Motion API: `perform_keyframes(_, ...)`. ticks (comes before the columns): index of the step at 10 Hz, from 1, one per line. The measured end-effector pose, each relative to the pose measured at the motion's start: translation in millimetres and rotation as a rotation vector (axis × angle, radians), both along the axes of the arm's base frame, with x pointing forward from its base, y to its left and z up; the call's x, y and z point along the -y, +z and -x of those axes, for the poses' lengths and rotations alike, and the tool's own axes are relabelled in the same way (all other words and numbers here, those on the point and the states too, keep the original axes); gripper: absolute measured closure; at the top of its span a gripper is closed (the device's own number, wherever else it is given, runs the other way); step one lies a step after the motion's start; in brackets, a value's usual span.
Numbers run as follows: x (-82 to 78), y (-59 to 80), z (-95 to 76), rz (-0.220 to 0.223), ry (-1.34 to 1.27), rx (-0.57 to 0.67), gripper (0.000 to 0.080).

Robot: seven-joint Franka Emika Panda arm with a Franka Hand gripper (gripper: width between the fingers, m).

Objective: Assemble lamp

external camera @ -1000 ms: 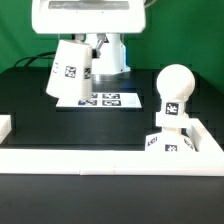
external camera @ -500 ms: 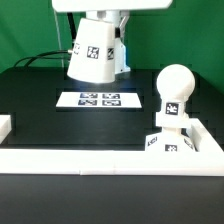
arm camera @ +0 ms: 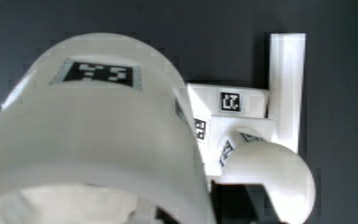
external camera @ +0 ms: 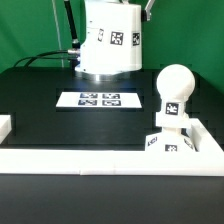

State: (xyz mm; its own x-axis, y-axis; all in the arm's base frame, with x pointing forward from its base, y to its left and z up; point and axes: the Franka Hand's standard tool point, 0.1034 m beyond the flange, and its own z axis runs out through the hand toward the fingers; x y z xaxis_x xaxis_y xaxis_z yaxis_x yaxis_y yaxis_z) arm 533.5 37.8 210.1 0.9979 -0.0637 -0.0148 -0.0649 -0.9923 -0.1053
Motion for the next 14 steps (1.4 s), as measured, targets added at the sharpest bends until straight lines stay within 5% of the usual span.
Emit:
perform_keyframes(5, -10.1, -0.2, 0.5, -0.001, -0.021, 0.002, 0.0755)
perform_keyframes(10, -49.0, 32.1, -41.5, -0.031, -0.071, 0.041, 0.0754)
perform_keyframes(12, -65.7, 30.2, -54.3, -0.033, -0.073, 0.046, 0.0754)
perform_keyframes(14, -78.7, 13.3, -56.7, -0.028, -0.054, 0.04, 0.0754)
